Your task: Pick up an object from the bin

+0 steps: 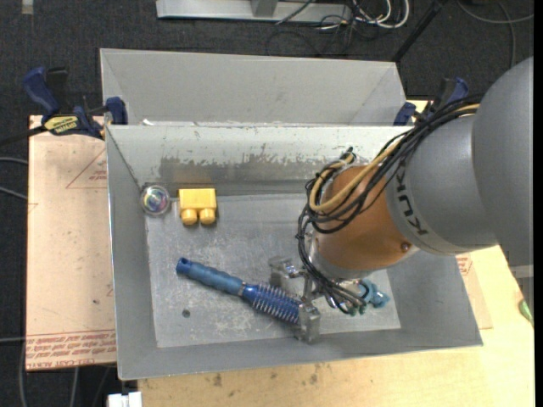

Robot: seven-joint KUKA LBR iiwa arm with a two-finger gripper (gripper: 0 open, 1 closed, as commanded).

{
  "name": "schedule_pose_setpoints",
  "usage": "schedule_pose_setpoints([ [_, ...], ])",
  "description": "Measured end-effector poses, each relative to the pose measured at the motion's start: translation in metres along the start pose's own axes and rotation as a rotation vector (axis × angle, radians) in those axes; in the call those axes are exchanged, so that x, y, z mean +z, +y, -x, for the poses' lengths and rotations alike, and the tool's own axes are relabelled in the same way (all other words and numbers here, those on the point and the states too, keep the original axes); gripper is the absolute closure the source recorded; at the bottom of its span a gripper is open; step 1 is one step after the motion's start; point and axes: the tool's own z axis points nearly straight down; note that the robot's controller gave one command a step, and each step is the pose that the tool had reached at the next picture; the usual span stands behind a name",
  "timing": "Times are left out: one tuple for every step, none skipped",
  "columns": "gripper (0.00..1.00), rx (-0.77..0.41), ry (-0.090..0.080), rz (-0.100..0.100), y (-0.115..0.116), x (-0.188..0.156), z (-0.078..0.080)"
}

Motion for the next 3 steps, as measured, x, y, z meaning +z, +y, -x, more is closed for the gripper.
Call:
schedule_pose_setpoints([
  [1.0,0.002,0.009,0.001,-0.001,0.002,-0.003],
  [1.0,0.026,0.001,-0.002,-0.011,-0.121,-0.003],
  [1.0,-0.529,0.004,0.001,-0.027,-0.19,-0.001],
])
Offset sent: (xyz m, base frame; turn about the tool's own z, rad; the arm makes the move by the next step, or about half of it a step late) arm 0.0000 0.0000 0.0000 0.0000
